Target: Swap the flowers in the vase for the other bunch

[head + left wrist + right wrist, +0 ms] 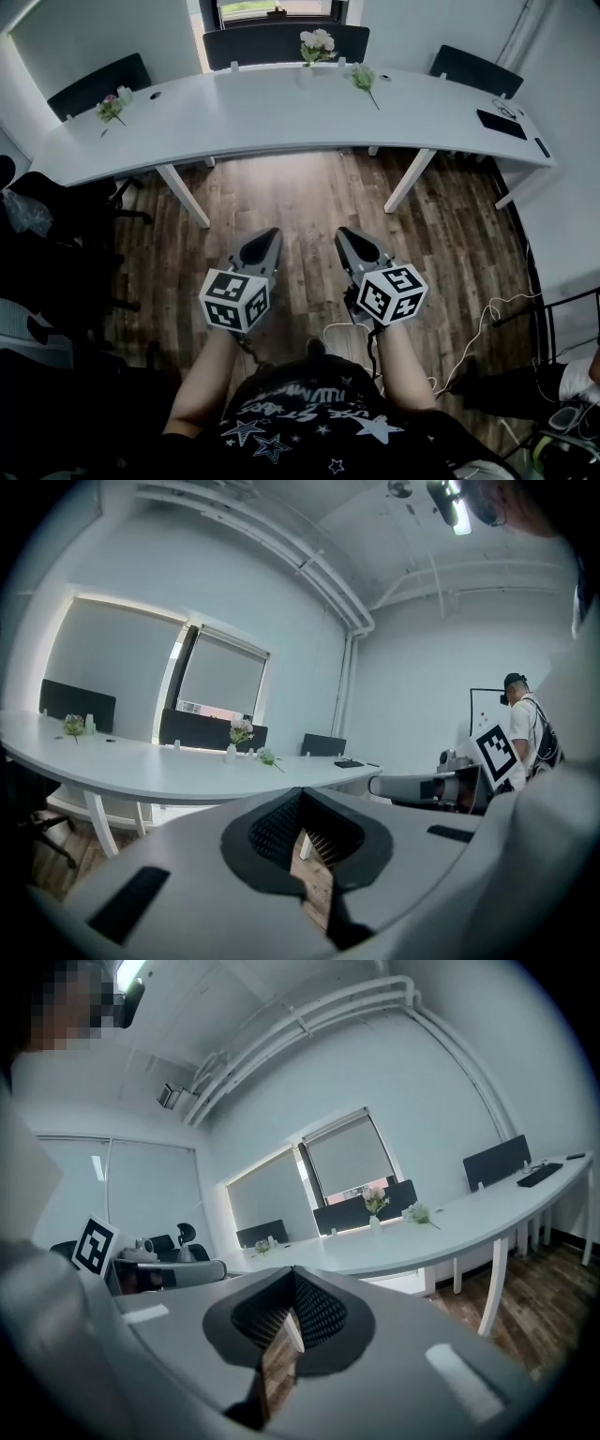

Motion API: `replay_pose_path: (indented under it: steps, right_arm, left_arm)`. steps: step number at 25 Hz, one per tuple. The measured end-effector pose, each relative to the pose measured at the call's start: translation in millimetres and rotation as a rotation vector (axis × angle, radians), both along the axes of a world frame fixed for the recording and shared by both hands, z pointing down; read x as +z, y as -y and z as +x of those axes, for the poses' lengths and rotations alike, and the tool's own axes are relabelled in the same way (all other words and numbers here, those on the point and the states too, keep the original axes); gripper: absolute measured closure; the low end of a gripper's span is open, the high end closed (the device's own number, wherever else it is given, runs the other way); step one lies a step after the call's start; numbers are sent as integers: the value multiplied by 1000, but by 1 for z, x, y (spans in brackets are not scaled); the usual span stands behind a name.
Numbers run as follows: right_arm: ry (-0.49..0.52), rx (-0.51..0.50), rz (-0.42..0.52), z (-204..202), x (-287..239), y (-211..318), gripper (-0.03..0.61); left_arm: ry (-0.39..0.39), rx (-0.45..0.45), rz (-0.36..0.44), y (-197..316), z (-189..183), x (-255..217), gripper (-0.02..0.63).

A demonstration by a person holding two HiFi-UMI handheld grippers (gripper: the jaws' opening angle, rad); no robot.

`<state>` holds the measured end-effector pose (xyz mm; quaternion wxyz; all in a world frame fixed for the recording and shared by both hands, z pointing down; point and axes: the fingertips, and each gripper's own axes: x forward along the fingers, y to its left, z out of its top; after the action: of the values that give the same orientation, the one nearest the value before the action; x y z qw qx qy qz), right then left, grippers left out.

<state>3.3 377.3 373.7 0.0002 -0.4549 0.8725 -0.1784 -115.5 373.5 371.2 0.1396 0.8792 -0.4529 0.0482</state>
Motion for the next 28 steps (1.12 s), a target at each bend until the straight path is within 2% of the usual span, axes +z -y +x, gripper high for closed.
replay_pose_path:
  steps: [5, 9, 16, 24, 28]
  right_arm:
    - [-4, -2, -18, 28, 8, 20, 577]
    - [-31, 4, 5, 50, 9, 40, 577]
    - [-19, -27, -4, 64, 17, 53, 577]
    - [-31, 1, -45, 79, 34, 75, 577]
    - [-50, 33, -36, 88, 34, 97, 577]
  left_arm:
    - [-11, -29, -24, 17, 22, 6, 606]
    - [-4, -60, -25, 27, 33, 9, 606]
    - [-8, -98, -34, 38, 39, 15, 606]
    - [-9, -90, -42, 68, 44, 21, 606]
    - [-11, -66, -28, 96, 43, 24, 606]
